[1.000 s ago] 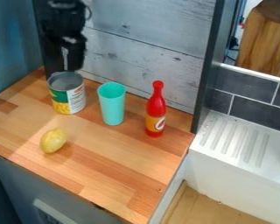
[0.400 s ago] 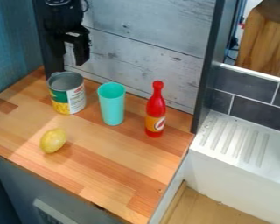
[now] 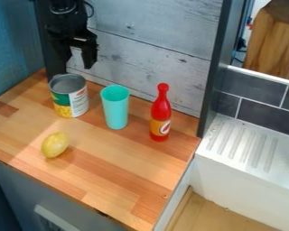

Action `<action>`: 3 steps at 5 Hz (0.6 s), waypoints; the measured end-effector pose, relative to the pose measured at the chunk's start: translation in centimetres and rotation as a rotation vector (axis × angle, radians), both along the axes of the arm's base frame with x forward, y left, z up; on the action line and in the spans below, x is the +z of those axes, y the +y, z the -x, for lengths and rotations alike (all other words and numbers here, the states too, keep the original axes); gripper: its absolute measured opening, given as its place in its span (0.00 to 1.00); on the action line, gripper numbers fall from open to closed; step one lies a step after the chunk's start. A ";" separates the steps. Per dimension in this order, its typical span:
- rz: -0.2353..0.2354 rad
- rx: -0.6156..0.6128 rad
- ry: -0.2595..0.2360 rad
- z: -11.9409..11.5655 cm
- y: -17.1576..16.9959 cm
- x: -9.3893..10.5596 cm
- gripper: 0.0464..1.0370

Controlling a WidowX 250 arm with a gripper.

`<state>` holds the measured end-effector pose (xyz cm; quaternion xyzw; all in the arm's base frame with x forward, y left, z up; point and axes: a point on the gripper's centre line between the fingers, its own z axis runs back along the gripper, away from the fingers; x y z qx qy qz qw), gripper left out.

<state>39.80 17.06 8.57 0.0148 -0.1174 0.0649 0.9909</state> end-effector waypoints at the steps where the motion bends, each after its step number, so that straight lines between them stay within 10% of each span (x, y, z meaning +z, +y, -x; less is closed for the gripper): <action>1: 0.002 0.016 -0.005 -0.2 0.1 -1.0 0.96; 3: 0.031 -0.014 0.083 0.1 -0.1 -5.4 0.96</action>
